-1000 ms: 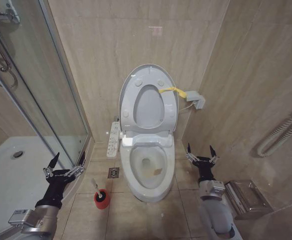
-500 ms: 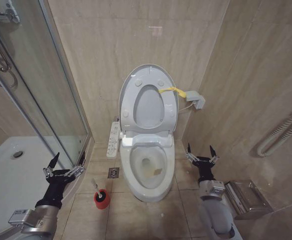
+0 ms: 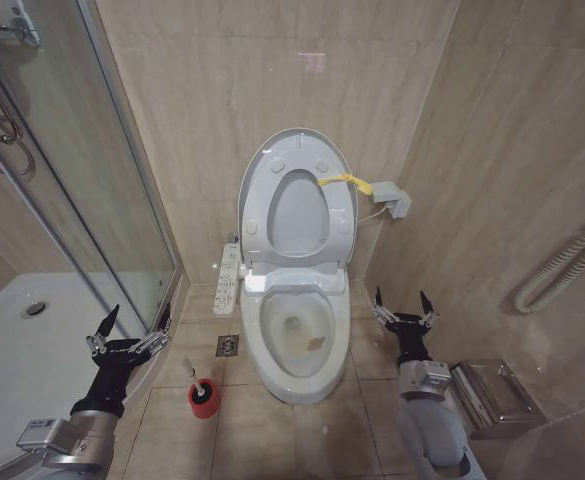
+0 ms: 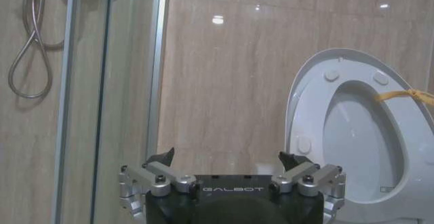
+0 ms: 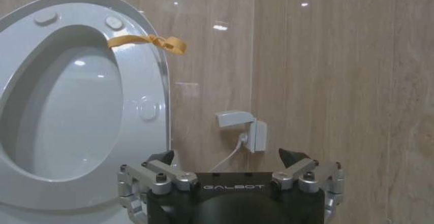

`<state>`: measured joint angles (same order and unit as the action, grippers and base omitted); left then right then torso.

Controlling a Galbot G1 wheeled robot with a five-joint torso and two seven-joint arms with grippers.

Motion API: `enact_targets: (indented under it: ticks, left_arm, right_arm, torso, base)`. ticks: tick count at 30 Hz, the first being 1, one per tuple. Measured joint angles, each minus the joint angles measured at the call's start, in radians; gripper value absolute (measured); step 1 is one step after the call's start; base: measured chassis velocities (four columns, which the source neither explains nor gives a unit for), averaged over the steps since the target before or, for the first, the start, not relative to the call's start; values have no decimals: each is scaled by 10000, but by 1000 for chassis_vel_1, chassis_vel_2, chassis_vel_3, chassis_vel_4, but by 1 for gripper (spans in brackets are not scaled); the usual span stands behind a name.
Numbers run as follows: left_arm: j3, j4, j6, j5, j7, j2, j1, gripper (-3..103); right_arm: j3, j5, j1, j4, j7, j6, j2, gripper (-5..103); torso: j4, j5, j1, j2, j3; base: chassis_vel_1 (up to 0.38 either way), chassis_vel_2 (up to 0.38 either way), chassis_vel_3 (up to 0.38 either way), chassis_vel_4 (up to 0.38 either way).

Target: Open the toilet lid, clean the toilet bowl with a toilet brush, close the toilet lid, and flush.

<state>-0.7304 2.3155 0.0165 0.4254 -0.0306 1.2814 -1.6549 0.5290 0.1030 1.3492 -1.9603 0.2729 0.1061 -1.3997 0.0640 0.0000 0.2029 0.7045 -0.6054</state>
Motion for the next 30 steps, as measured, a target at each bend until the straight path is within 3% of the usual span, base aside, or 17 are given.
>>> enact_targets:
  ticks: [30]
  left_arm:
    - [0, 0, 0, 0, 0, 0, 0, 100]
  right_arm:
    - [0, 0, 0, 0, 0, 0, 0, 100]
  torso:
    - [0, 0, 0, 0, 0]
  base:
    - [0, 0, 0, 0]
